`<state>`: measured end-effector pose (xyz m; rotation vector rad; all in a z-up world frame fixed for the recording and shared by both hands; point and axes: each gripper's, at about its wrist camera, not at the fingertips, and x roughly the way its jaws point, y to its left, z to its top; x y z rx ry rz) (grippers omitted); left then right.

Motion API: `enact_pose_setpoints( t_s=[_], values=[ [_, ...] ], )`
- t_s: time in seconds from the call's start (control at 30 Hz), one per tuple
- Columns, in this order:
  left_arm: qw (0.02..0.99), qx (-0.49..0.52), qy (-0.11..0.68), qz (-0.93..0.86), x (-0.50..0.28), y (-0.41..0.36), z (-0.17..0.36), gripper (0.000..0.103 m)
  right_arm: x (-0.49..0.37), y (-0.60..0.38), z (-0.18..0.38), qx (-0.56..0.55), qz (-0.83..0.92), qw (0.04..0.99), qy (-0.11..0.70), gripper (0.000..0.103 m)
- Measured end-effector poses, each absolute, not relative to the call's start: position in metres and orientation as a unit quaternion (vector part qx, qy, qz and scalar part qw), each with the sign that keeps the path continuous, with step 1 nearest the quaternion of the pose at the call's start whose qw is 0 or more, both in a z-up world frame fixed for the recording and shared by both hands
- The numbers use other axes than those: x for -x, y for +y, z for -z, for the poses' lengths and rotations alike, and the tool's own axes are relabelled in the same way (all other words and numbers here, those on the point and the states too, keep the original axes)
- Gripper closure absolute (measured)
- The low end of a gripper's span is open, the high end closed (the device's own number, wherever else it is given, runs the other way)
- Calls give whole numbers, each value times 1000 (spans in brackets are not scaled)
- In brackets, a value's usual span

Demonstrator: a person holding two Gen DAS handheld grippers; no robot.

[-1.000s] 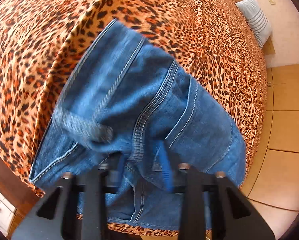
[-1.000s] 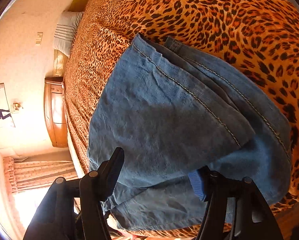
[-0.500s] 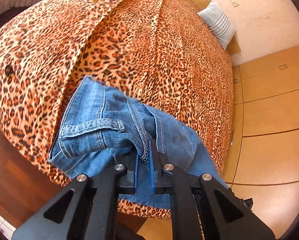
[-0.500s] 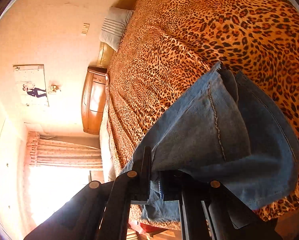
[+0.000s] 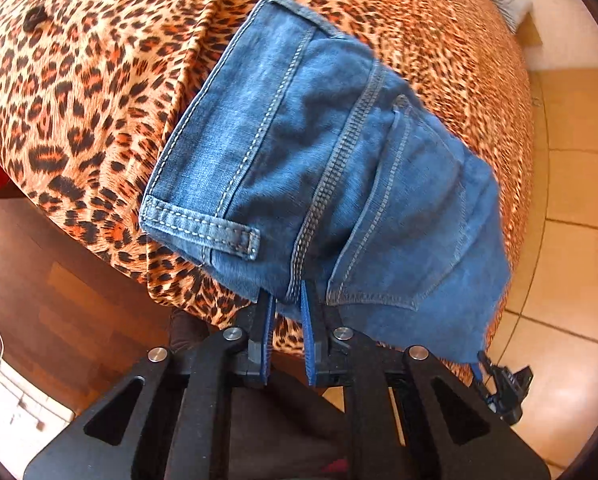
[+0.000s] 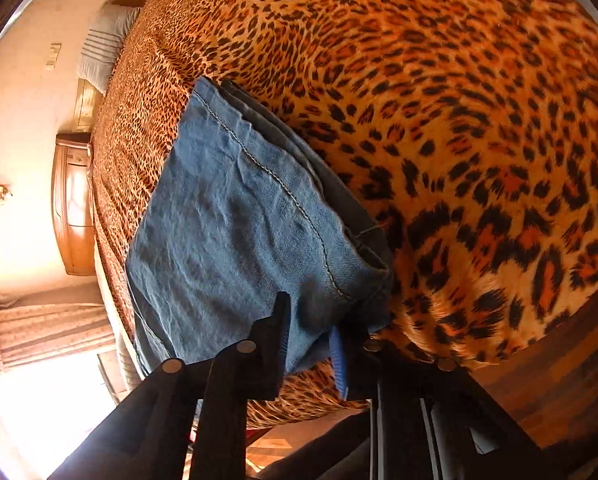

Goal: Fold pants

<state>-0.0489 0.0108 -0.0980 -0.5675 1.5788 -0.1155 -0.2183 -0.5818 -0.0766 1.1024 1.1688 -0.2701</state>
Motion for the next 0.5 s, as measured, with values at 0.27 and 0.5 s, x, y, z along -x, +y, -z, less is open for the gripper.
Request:
enact_pose_setpoints(
  t_s=[0.27,0.5],
  values=[
    [742,260,617,30,-22,53,54,36,160,-617,19,-415,125,761,483,42],
    [665,323,673,13,-88,50,125,36,66,-608,52,-376,118,761,515,40]
  ],
)
